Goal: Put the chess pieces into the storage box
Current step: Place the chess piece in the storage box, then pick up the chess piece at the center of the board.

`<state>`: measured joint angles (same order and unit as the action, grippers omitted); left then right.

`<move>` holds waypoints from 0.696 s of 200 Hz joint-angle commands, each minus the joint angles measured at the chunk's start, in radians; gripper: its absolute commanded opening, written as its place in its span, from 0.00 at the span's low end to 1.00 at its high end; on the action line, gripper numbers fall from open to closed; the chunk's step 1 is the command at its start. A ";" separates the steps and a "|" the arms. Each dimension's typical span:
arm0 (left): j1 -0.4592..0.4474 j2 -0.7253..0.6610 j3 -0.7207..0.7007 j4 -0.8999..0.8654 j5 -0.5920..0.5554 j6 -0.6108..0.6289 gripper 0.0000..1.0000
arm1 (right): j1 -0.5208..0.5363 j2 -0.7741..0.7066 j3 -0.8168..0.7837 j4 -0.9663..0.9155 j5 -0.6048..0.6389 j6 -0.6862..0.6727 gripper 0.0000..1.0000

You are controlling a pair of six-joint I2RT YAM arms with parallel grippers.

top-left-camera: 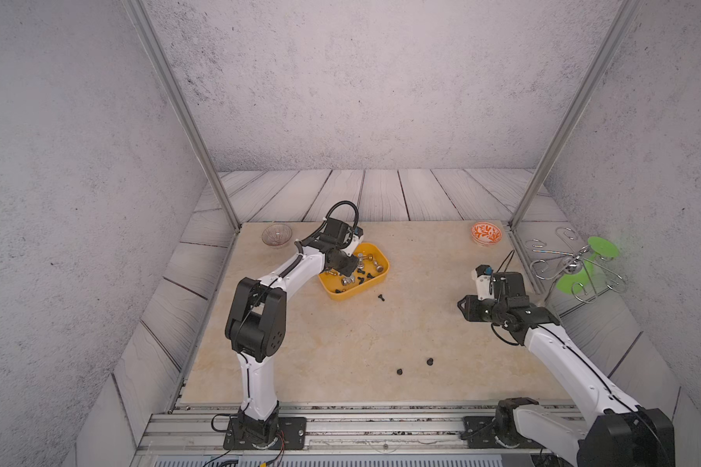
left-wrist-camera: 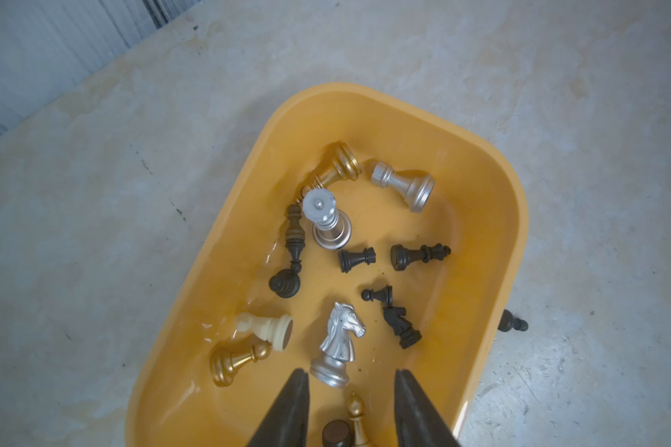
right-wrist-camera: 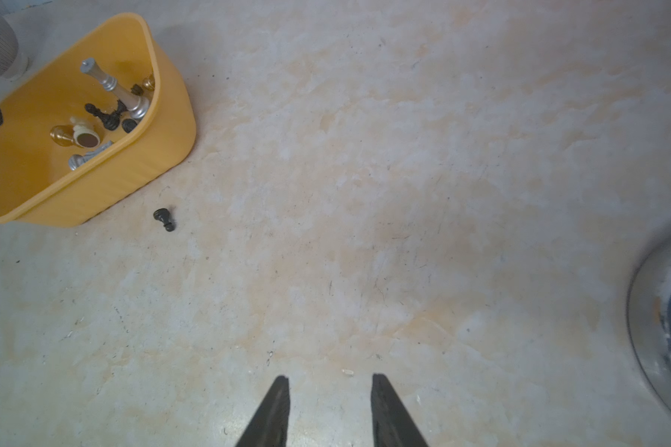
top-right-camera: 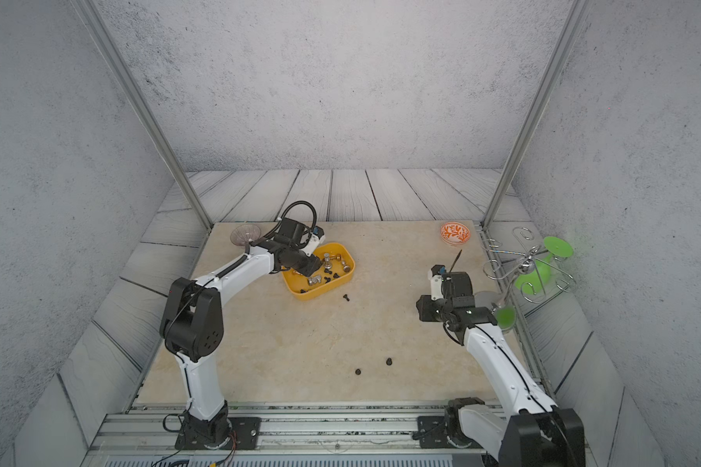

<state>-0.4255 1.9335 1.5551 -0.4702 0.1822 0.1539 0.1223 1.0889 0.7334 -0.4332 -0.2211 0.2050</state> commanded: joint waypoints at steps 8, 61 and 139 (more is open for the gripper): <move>0.011 -0.077 -0.048 0.002 0.020 -0.028 0.40 | 0.005 0.029 -0.005 0.025 -0.071 0.025 0.37; 0.014 -0.218 -0.205 0.030 0.038 -0.086 0.40 | 0.141 0.155 0.056 0.091 -0.034 0.036 0.37; 0.021 -0.446 -0.430 0.078 0.045 -0.179 0.40 | 0.406 0.513 0.288 0.215 0.061 -0.004 0.37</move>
<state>-0.4156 1.5517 1.1786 -0.4187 0.2253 0.0208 0.4828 1.5154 0.9577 -0.2729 -0.2073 0.2249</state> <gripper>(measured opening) 0.398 0.367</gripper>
